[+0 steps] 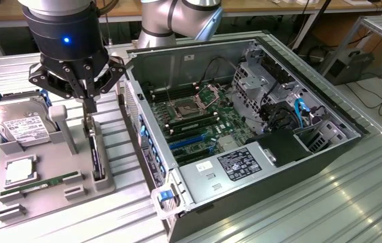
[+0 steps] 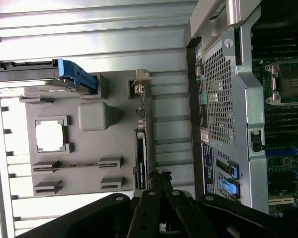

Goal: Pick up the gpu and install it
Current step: 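Pick up the gpu and move the gpu toward the slot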

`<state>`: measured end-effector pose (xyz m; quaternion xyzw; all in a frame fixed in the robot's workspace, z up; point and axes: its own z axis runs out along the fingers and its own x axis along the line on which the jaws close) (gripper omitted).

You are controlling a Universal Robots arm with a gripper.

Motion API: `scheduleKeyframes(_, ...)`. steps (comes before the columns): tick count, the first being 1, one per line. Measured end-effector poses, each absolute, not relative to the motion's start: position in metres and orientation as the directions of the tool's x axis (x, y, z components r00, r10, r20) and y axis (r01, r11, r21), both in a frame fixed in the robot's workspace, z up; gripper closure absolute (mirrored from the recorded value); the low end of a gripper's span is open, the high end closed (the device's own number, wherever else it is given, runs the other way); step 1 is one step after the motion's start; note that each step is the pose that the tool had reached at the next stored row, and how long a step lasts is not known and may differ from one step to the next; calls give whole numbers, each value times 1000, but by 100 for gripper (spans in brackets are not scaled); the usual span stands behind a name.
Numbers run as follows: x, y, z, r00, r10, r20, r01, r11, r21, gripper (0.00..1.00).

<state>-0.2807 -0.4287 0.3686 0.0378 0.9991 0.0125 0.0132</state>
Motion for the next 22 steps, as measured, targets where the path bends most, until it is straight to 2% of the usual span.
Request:
scheduleKeyframes(5,-281,-429,369,-997,76,-26,75,997,26,89)
scheduleKeyframes(7,-281,-429,369,-997,76,-26,75,997,26,76)
scheduleKeyframes(9,-281,-429,369,-997,76,-26,75,997,26,76)
scheduleKeyframes(11,-281,-429,369,-997,76,-25,75,997,26,64)
scheduleKeyframes(22,-292,-429,345,-997,76,-24,75,997,25,64)
